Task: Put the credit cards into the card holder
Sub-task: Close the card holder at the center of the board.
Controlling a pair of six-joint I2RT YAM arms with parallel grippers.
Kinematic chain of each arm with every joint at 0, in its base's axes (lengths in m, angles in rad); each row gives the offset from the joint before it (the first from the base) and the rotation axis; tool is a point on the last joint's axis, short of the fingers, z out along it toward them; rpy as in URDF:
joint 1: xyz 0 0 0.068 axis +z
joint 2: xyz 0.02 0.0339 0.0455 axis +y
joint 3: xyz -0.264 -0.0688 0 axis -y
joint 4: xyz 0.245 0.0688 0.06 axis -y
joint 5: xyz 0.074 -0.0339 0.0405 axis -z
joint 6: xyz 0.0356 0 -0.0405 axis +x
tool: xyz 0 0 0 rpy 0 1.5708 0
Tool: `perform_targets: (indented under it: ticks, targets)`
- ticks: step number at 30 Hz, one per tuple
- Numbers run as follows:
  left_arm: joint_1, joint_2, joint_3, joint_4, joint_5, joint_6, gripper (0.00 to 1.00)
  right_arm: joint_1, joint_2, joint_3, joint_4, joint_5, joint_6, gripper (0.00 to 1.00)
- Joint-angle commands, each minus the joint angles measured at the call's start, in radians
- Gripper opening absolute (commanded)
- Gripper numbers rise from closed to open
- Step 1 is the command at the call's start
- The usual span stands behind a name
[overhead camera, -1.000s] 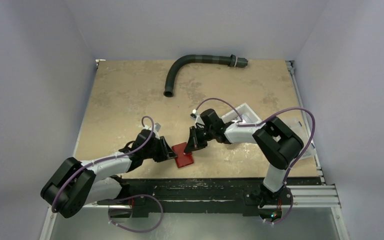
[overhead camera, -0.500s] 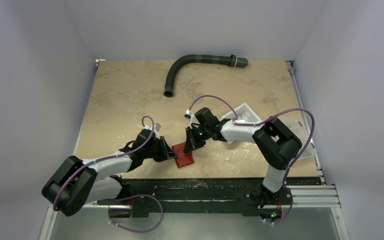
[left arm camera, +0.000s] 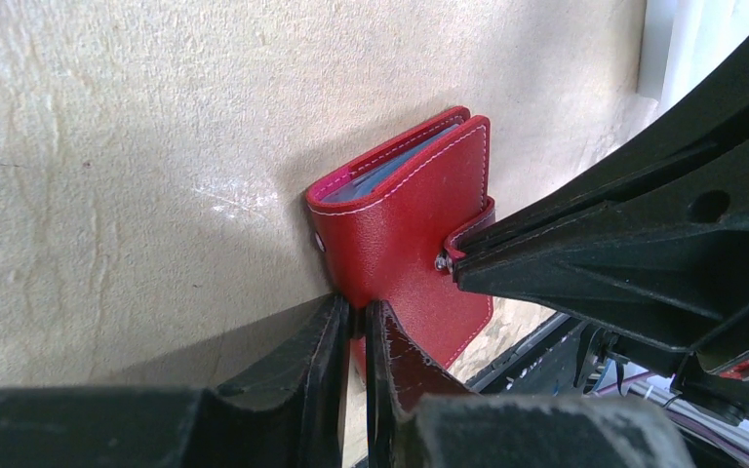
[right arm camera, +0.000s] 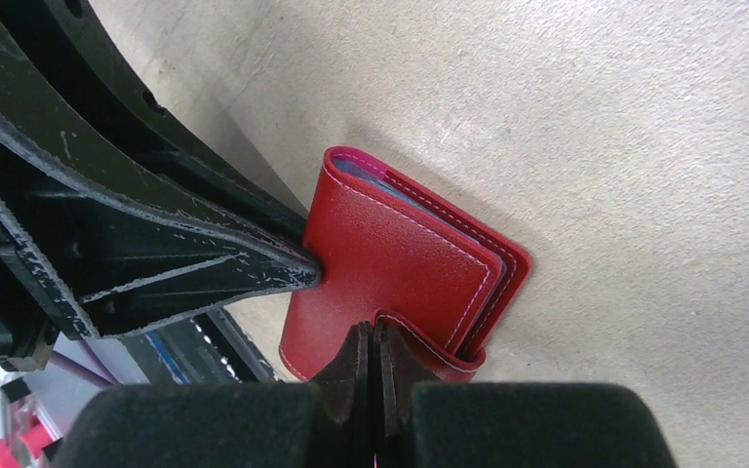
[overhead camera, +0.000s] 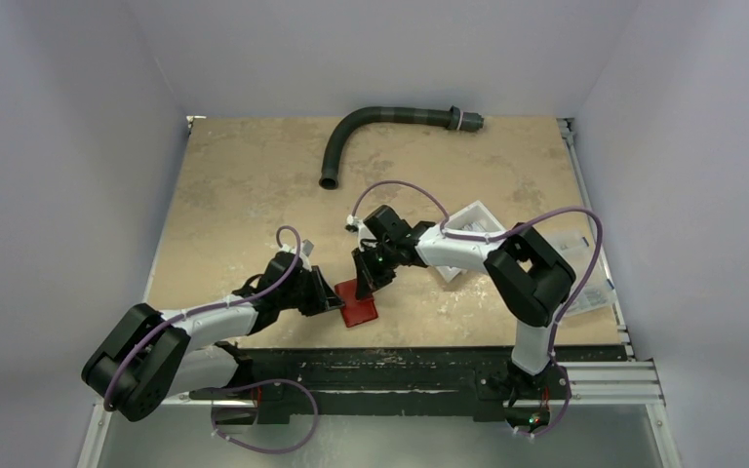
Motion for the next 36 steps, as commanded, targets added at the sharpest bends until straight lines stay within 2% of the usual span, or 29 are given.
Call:
perform_targets:
  ticks: [1,14,20,22,25,26,27,30,36]
  targets:
    - [-0.011,0.024,-0.009,0.092,0.022,-0.013,0.08,0.121,0.167,-0.071,-0.081,0.180,-0.013,0.00]
    - [-0.011,0.001,-0.014,0.092,0.020,-0.021,0.06,0.252,0.401,-0.086,-0.021,0.533,0.342,0.00]
    - [-0.015,-0.018,-0.002,0.068,0.015,-0.020,0.06,0.305,0.511,0.028,-0.191,0.700,0.442,0.00]
    - [-0.015,-0.029,-0.001,0.061,0.011,-0.020,0.06,0.314,0.502,0.011,-0.195,0.686,0.474,0.00]
    - [-0.015,-0.052,0.001,0.050,0.006,-0.024,0.06,0.314,0.415,-0.054,-0.097,0.599,0.469,0.00]
    - [-0.015,-0.059,0.008,0.033,0.004,-0.019,0.06,0.311,0.382,-0.052,-0.086,0.570,0.438,0.02]
    - [-0.015,-0.066,0.016,0.017,0.001,-0.010,0.07,0.310,0.325,-0.045,-0.061,0.538,0.395,0.13]
    - [-0.016,-0.095,0.048,-0.048,-0.008,0.024,0.13,0.301,0.167,-0.011,-0.032,0.470,0.327,0.37]
    - [-0.014,-0.214,0.141,-0.307,-0.067,0.106,0.34,0.237,-0.085,0.130,-0.128,0.463,0.204,0.56]
